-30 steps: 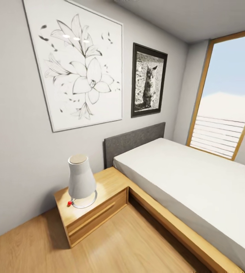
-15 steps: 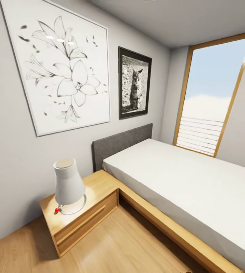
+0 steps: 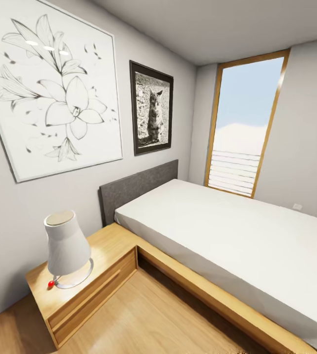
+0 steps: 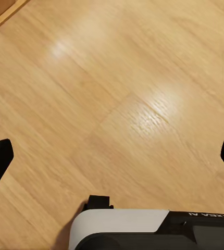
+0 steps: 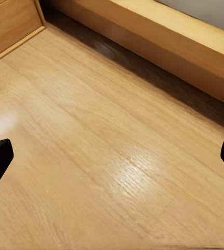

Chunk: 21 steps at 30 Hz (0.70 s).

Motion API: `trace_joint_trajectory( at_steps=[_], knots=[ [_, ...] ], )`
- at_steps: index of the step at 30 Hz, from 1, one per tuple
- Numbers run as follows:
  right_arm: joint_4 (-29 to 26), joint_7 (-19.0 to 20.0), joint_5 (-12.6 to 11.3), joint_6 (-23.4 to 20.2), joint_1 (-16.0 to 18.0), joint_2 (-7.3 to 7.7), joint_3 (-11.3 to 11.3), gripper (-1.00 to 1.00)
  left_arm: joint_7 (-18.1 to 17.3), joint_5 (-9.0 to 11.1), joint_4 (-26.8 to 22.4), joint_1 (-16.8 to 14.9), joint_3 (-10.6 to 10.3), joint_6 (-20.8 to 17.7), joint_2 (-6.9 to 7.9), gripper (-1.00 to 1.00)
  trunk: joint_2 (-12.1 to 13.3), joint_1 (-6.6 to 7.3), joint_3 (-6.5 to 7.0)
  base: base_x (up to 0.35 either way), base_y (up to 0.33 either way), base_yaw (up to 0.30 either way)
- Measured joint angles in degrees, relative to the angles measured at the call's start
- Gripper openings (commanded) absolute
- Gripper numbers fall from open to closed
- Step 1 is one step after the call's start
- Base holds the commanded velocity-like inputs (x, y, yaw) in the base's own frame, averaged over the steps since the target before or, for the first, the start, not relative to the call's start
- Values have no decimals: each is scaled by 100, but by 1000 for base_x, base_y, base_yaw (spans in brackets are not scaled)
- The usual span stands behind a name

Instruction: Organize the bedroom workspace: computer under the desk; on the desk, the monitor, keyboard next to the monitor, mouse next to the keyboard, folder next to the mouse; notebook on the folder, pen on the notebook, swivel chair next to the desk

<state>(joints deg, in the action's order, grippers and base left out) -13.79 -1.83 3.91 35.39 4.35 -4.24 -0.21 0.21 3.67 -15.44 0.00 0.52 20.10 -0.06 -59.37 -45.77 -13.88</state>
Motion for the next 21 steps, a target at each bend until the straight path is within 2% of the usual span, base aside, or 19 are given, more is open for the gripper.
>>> trace_joint_trajectory(
  at_steps=[21],
  knots=[
    [-6,0,0,6,0,-5,2,100,0,0,0,0,-1,0,-1,100,0,0,0,0,0,-272]
  ],
)
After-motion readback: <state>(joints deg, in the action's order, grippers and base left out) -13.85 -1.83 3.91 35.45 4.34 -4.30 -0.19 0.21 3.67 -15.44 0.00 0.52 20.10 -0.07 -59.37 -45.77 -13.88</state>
